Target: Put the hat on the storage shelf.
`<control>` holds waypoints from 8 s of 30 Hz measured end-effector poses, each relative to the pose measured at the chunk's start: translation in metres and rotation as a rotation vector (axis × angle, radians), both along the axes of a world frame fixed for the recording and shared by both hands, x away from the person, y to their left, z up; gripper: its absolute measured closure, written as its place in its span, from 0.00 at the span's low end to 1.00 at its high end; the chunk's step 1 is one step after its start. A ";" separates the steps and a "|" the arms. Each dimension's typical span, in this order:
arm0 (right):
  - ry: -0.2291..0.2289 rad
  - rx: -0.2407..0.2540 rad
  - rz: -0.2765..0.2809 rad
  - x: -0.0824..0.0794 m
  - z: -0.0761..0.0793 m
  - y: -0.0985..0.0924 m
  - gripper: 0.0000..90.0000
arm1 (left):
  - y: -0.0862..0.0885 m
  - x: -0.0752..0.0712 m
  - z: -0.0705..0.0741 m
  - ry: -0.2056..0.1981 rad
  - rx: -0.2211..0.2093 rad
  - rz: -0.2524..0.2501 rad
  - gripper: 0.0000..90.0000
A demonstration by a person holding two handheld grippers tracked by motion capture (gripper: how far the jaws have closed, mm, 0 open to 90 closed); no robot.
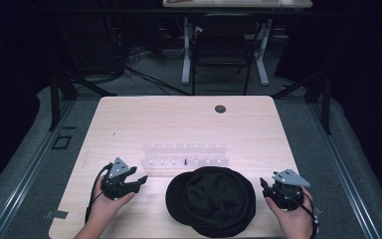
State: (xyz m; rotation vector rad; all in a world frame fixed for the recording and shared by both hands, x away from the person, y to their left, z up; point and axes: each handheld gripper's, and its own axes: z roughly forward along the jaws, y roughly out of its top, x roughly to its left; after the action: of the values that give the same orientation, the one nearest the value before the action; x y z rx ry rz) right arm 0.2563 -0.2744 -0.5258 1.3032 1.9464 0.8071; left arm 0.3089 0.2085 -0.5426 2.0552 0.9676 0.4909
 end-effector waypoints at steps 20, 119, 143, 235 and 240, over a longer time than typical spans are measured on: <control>0.135 0.195 0.044 -0.004 0.023 0.004 0.66 | -0.012 -0.009 0.008 0.026 -0.053 -0.043 0.61; 0.972 0.416 -0.088 0.066 -0.002 0.015 0.97 | -0.023 -0.001 -0.006 0.112 -0.056 -0.065 0.59; 0.941 0.573 -0.012 0.062 0.042 0.010 0.98 | -0.022 0.000 -0.007 0.113 -0.060 -0.061 0.59; 0.808 0.902 0.224 0.045 0.169 0.004 0.98 | -0.021 0.003 -0.011 0.131 -0.056 -0.048 0.58; 0.774 0.922 0.227 0.044 0.177 -0.002 0.98 | -0.022 0.002 -0.011 0.117 -0.057 -0.036 0.58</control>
State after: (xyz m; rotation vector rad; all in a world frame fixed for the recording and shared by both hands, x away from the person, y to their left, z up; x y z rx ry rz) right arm 0.3006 -0.2764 -0.3489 2.1890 2.4343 1.6110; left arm 0.3112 0.1865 -0.5539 2.0650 0.9994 0.3241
